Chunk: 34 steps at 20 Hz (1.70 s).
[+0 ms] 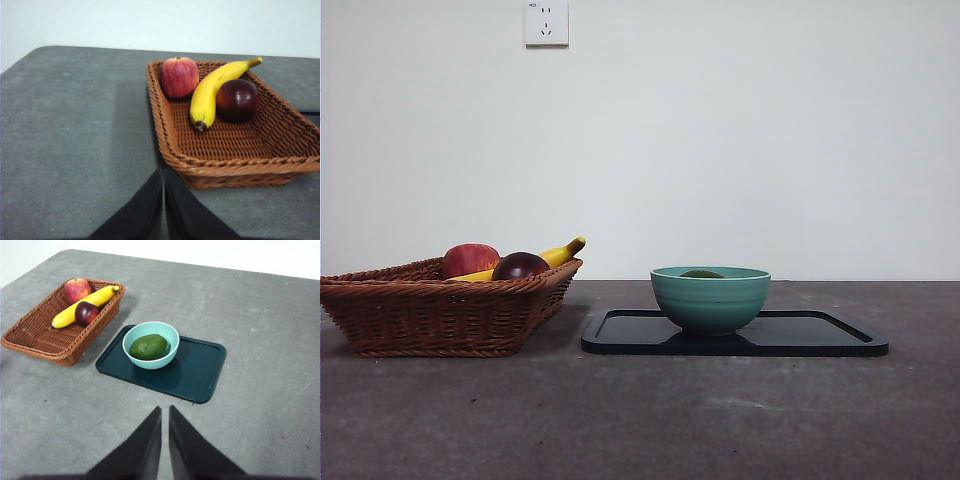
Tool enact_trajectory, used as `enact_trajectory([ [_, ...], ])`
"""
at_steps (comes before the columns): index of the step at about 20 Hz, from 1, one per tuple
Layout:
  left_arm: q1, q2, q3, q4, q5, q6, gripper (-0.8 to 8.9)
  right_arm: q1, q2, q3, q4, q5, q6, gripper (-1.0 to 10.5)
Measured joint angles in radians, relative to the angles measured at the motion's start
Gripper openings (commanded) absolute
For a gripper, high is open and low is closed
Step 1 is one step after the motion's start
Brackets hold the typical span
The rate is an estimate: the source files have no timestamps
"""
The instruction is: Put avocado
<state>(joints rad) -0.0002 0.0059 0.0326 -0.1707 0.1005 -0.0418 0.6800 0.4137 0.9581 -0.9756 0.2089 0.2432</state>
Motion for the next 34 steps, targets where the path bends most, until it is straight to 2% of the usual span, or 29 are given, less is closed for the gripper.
enact_trajectory([
  [3, 0.000, -0.001, 0.000, -0.006, -0.045, 0.008, 0.07, 0.000, 0.000, 0.000, 0.000, 0.000, 0.000, 0.2],
  [8, 0.000, -0.001, 0.000, -0.007, -0.049, 0.036, 0.07, 0.000, 0.000, 0.000, 0.000, 0.000, 0.000, 0.2],
  [28, 0.000, -0.001, 0.000, -0.007, -0.049, 0.024, 0.07, -0.002, 0.000, 0.000, 0.000, 0.000, -0.002, 0.2],
  [32, 0.000, -0.001, 0.000, -0.007, -0.049, 0.024, 0.07, -0.120, -0.010, -0.025, 0.036, 0.000, -0.072, 0.2],
  [34, 0.000, -0.001, 0.000, -0.007, -0.049, 0.024, 0.07, -0.241, -0.054, -0.138, 0.195, -0.002, -0.161, 0.2],
])
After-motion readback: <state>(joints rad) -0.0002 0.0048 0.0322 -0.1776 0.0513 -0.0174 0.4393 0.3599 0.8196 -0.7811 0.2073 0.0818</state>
